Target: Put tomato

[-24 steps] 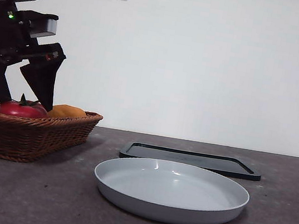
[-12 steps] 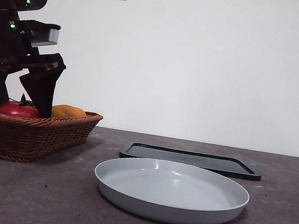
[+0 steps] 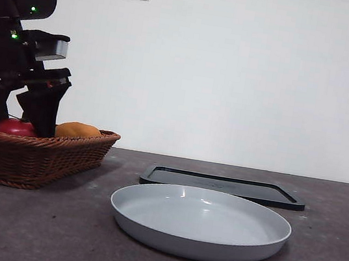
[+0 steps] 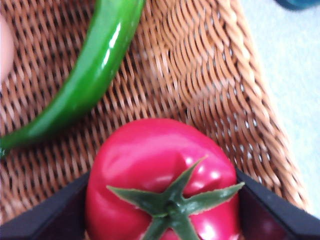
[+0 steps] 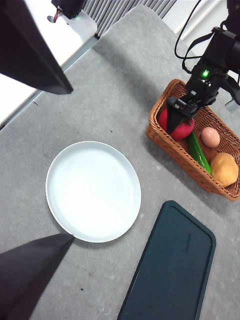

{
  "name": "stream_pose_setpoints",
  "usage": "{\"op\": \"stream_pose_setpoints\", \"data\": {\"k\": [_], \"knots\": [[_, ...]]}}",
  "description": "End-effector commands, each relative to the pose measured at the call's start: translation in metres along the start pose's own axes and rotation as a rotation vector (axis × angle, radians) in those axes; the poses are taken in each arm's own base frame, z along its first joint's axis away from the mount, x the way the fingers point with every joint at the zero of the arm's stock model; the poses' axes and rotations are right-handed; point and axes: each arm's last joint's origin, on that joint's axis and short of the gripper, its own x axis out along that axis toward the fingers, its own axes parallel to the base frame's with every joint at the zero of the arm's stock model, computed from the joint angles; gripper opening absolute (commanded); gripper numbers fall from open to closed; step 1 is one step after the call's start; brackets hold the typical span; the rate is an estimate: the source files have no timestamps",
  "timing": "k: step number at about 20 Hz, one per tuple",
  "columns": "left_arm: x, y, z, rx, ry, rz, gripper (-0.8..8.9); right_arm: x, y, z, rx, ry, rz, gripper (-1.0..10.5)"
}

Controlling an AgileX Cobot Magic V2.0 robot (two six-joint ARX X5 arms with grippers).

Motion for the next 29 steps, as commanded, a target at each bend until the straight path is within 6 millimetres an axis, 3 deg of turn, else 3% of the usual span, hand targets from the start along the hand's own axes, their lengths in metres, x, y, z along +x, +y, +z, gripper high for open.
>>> {"op": "stream_pose_setpoints", "data": {"k": [1,6,8,10,14,18,24,29], "knots": [[-0.021,-0.002,0.015,0.008,-0.062,0.009,2.98,-0.003,0.002,0.004,-0.007,-0.017,0.006,4.5],[-0.076,-0.020,0.039,0.010,-0.167,-0.049,2.99,-0.003,0.002,0.004,-0.007,-0.017,0.006,4.5],[-0.087,-0.041,0.042,0.064,-0.198,-0.114,2.98,-0.003,0.002,0.004,-0.007,-0.017,0.006,4.5],[-0.086,-0.068,0.042,0.136,-0.190,-0.167,2.98,-0.003,0.002,0.004,-0.007,-0.017,0.006,4.5],[-0.075,-0.126,0.044,0.295,-0.217,-0.264,2.98,-0.003,0.002,0.004,-0.007,-0.017,0.005,4.5],[-0.051,-0.166,0.043,0.403,-0.220,-0.279,2.99,-0.003,0.002,0.004,-0.004,-0.014,0.006,4.5],[0.005,-0.198,0.034,0.470,-0.099,-0.306,2.99,-0.003,0.002,0.003,0.003,-0.001,0.004,4.5],[0.040,-0.208,0.024,0.497,-0.010,-0.278,2.99,-0.003,0.002,0.001,0.012,0.016,0.004,4.5]]}}
